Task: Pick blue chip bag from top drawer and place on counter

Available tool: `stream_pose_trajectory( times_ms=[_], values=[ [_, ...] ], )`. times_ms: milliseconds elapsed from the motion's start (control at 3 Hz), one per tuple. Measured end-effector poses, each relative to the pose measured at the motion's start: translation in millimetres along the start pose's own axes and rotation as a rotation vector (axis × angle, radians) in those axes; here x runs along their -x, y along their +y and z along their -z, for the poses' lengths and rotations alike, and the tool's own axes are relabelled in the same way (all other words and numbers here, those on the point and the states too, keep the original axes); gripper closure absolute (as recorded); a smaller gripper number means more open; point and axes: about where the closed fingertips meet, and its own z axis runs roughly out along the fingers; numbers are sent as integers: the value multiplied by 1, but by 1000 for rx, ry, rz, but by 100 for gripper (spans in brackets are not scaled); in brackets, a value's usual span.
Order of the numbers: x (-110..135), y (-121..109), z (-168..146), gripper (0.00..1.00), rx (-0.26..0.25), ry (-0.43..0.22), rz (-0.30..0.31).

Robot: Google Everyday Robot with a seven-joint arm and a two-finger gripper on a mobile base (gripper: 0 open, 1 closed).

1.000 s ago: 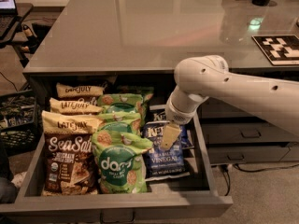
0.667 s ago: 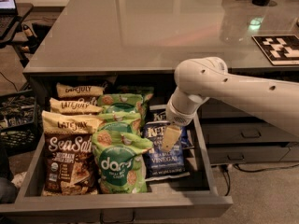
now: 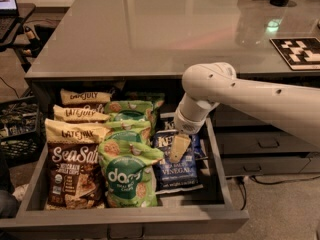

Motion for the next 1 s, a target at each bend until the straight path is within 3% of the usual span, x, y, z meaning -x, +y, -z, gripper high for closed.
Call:
stream_pose_trajectory(
  times_ms=[333, 1000],
  values=[
    [0, 0, -9, 31, 25, 5, 3],
    [0, 0, -9, 77, 26, 6, 3]
  ],
)
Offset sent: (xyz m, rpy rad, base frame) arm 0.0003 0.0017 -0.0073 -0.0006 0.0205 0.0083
